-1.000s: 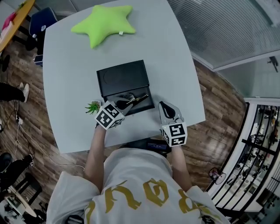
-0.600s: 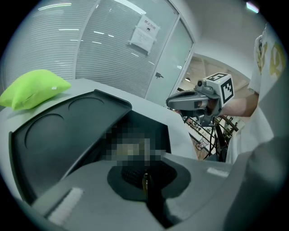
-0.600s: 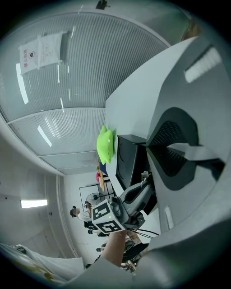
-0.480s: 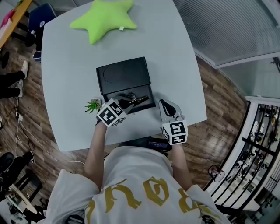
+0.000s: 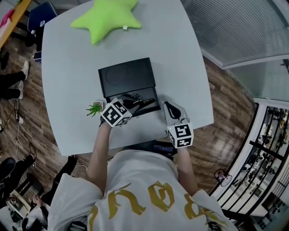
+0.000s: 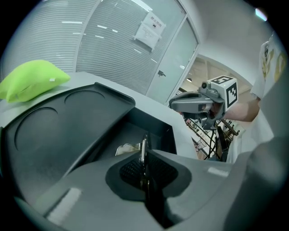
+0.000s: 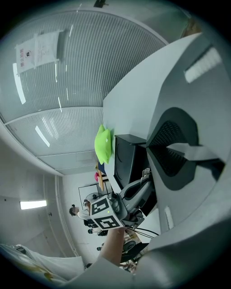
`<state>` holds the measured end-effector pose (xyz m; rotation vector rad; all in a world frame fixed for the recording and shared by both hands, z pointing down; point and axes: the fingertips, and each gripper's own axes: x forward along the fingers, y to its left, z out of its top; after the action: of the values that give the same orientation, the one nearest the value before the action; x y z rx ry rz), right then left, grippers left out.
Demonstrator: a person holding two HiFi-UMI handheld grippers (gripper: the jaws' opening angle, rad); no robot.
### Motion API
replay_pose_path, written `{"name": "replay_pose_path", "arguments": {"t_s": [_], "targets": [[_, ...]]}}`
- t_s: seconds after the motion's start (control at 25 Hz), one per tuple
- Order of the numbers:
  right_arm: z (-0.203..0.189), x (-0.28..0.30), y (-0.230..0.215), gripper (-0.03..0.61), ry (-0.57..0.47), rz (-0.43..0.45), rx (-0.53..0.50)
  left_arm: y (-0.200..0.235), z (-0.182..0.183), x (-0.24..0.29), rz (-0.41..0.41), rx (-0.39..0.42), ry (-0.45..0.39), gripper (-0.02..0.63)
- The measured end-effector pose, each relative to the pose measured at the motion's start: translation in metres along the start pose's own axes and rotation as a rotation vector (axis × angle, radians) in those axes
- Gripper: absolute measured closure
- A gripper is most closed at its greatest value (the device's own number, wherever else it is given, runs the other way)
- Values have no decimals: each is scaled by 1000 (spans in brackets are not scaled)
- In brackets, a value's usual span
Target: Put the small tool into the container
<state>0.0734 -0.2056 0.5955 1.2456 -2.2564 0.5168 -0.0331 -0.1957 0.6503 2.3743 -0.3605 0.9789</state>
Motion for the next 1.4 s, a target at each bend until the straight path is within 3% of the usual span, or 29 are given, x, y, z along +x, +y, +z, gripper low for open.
{"name": "replay_pose_path", "arguments": {"t_s": [0.68, 0.88, 1.08, 1.4], "targets": [[0, -8, -3, 555, -2, -10, -1, 3, 3, 5, 8, -35, 10, 564], [0, -10, -2, 555, -5, -15, -1, 4, 6, 1, -35, -142, -30, 448], [-1, -12, -2, 555, -10, -19, 1, 8, 14, -6, -26, -142, -66, 442], [4, -13, 0, 555, -22, -20, -12, 10, 13, -8, 57, -50, -36, 437]]}}
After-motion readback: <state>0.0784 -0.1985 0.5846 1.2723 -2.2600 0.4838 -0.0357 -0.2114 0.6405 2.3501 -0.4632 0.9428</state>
